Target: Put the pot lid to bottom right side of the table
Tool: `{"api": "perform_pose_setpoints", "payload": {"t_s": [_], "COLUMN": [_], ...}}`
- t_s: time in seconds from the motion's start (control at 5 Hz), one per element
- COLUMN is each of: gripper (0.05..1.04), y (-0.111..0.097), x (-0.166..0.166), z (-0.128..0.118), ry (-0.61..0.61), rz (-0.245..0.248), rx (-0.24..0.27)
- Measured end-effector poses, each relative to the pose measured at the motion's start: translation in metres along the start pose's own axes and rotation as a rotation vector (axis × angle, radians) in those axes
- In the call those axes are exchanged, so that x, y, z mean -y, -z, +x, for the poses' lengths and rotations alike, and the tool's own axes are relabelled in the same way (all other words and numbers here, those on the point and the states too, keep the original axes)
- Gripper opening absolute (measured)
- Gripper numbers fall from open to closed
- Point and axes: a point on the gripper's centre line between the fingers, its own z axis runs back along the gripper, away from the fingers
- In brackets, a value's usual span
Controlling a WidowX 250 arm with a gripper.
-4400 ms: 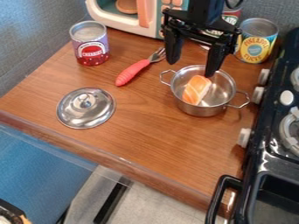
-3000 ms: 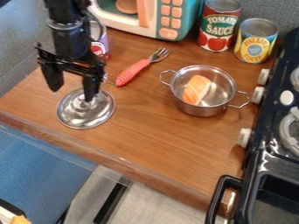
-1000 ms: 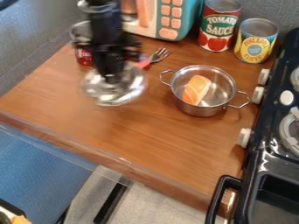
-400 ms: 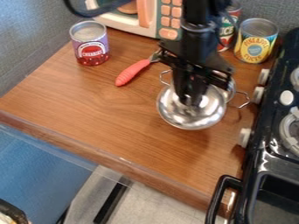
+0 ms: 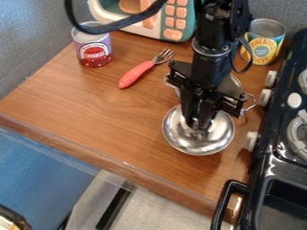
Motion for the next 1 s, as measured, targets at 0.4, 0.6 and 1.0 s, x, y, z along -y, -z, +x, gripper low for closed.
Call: {"api": "perform_pose_setpoints", "payload": {"t_s": [0.4,0.6,1.0], "gripper": [0.281,0.282,0.614], "y": [0.014,0.021,0.028], "x": [0.006,0.009,0.002], "z": [-0.021,-0.020,-0.021], "ry": [0.006,0.005,-0.006], "rz": [0.019,0.003,-0.014], "rx": [-0.047,-0.046,-0.057]}}
